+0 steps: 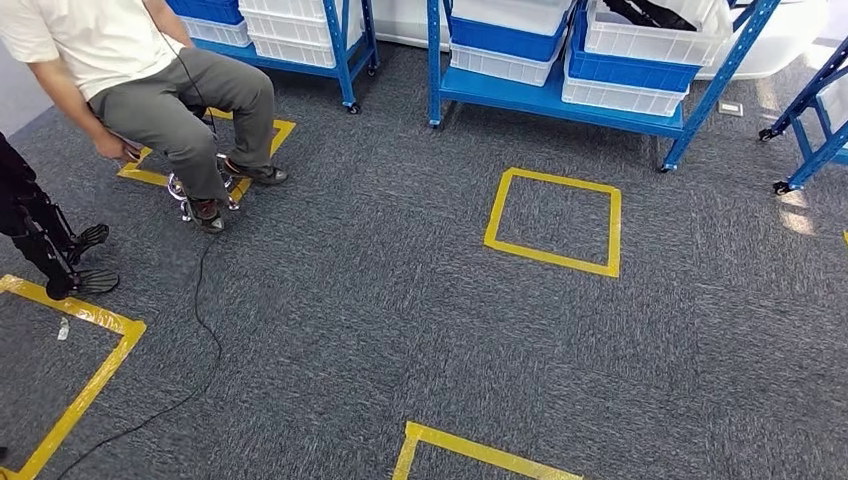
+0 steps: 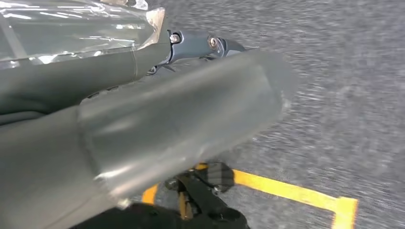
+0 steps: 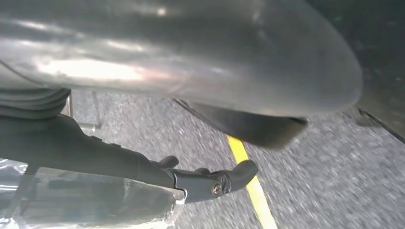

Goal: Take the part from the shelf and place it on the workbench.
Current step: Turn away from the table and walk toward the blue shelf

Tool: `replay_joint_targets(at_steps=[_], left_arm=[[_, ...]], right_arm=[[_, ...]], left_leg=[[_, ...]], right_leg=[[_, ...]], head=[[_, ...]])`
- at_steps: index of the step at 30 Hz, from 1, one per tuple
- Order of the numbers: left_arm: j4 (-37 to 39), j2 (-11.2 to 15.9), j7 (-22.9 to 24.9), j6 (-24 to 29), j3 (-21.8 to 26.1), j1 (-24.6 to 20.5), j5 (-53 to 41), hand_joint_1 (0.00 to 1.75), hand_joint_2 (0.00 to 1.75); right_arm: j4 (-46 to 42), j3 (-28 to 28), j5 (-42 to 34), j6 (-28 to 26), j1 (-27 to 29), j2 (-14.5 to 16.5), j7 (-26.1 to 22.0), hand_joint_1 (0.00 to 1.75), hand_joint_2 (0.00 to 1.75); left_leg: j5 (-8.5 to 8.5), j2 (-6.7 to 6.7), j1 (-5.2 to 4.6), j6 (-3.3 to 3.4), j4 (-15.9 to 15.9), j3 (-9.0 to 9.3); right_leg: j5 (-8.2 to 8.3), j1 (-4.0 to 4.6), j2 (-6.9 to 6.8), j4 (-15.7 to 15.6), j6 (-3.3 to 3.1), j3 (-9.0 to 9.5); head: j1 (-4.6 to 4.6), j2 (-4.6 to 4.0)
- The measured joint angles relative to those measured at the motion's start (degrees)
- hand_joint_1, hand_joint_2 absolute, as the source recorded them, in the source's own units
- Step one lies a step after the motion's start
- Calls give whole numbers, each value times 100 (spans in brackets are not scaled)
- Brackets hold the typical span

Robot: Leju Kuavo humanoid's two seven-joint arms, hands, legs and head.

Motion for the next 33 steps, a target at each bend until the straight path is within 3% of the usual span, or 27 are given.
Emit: replay_joint_targets(at_steps=[1,3,4,5,7,8,9,10,12,13,14,15,16,17,18,20,21,22,23,24,25,26,27,28,30,31,33], left_arm=[[-1,2,-7,0,0,-1,-7,0,0],[-1,2,-11,-1,1,11,-15,0,0],[-1,3,-11,0,1,26,-17,0,0],[-1,4,-11,1,2,42,-17,0,0],[-1,14,-11,2,4,66,-20,0,0],[1,28,-10,1,7,76,-22,0,0],[3,39,-11,1,8,82,-26,0,0],[4,48,-11,1,9,81,-28,0,0],[5,55,-12,4,10,73,-33,0,0],[4,57,-13,6,10,70,-32,0,0],[4,55,-14,7,11,74,-32,0,0],[4,52,-14,7,11,76,-32,0,0],[5,50,-14,6,11,81,-32,0,0],[5,46,-14,5,11,82,-32,0,0],[6,47,-13,4,11,82,-32,0,0],[7,44,-13,2,11,93,-32,0,0],[8,43,-13,2,11,103,-32,0,0],[8,42,-12,2,11,117,-32,0,0],[9,63,-10,2,13,139,-32,0,0],[11,78,-8,1,15,161,-34,0,0],[13,98,-7,3,17,173,-35,0,0],[14,114,-7,5,20,173,-37,0,0],[15,108,-9,8,20,146,-38,0,0],[15,107,-12,12,20,104,-36,0,0],[15,80,-21,30,18,32,-36,0,0],[15,66,-24,43,17,19,-39,0,0],[16,47,-25,63,15,33,-49,0,0]], right_arm=[[-1,3,0,0,3,2,3,0,0],[-1,5,1,-2,6,2,3,0,0],[-1,5,1,-4,15,1,7,0,0],[-1,6,1,-6,25,2,11,0,0],[-1,7,1,-9,41,12,19,0,0],[4,8,2,-10,47,30,20,0,0],[8,8,2,-14,46,43,21,0,0],[11,9,2,-18,37,57,21,0,0],[13,11,1,-24,9,71,22,0,0],[11,13,1,-25,-1,74,23,0,0],[10,14,1,-26,1,69,23,0,0],[10,15,1,-27,3,64,24,0,0],[10,15,2,-30,9,55,24,0,0],[12,15,2,-33,17,49,24,0,0],[13,15,2,-36,27,45,25,0,0],[13,15,1,-39,70,29,28,0,0],[13,15,1,-39,97,21,30,0,0],[14,15,1,-39,123,16,31,0,0],[29,15,2,-39,156,27,31,0,0],[43,14,2,-39,167,29,34,0,0],[56,14,2,-36,168,42,37,0,0],[64,15,3,-37,154,52,41,0,0],[56,16,3,-38,110,46,45,0,0],[50,20,4,-44,77,51,48,0,0],[38,32,5,-68,22,33,56,0,0],[35,46,3,-75,12,26,62,0,0],[32,80,-10,-74,4,19,84,0,0]], left_leg=[[-57,48,4,-25,351,-223],[-136,97,6,-53,1138,-849],[-52,105,3,-46,1359,-1134],[158,106,-7,-21,1360,-1323],[877,105,-59,89,726,-1386],[1153,110,-99,157,387,-1321],[1314,117,-143,228,124,-1227],[1326,121,-186,300,-42,-1125],[1116,114,-248,433,-260,-850],[1021,104,-246,484,-435,-670],[943,90,-241,516,-607,-471],[876,78,-233,537,-756,-272],[803,66,-216,543,-896,-71],[718,51,-219,539,-994,114],[623,34,-214,527,-1068,291],[398,-20,-197,463,-1154,660],[259,-50,-184,421,-1173,854],[107,-72,-169,375,-1178,1047],[-61,-92,-170,324,-1169,1219],[-243,-99,-170,278,-1146,1368],[-401,-93,-168,247,-1121,1486],[-517,-82,-165,226,-1090,1568],[-542,-60,-141,220,-982,1576],[-447,-34,-117,212,-740,1486],[-152,32,-82,167,161,924],[-121,63,-69,136,627,557],[-436,98,-56,101,1167,-89]], right_leg=[[-54,3,-4,-4,-29,72],[-199,14,-4,-5,-60,227],[-288,21,3,-10,-62,318],[-381,26,14,-22,-61,423],[-574,35,28,-105,-57,705],[-649,36,28,-194,-47,854],[-694,45,27,-319,-23,991],[-712,42,22,-483,7,1120],[-583,64,8,-705,142,1322],[-468,64,0,-638,221,1355],[-318,79,1,-371,291,1268],[-205,81,6,38,329,1041],[-205,80,12,492,316,711],[-289,82,16,869,273,354],[-473,76,16,1093,229,31],[-901,46,15,1072,174,-437],[-973,5,14,881,234,-601],[-846,-53,3,636,354,-729],[-413,-113,-38,409,572,-798],[3,-145,-87,233,708,-815],[356,-157,-114,157,724,-772],[557,-139,-132,150,668,-704],[509,-111,-117,161,511,-619],[476,-97,-89,148,411,-524],[399,-63,-85,41,304,-319],[360,-46,-79,-31,249,-221],[277,-8,-51,-102,155,-84]], head=[[-13,0],[-26,0],[-30,0],[-30,0],[-32,0],[-19,-1],[-8,-1],[-8,-1],[-27,0],[-35,0],[-32,-1],[-25,-1],[-20,-1],[-15,-1],[-10,0],[-1,0],[-1,0],[4,0],[22,-1],[40,-2],[31,-2],[17,-3],[-12,-2],[-43,-1],[-54,0],[-60,0],[-69,0]])
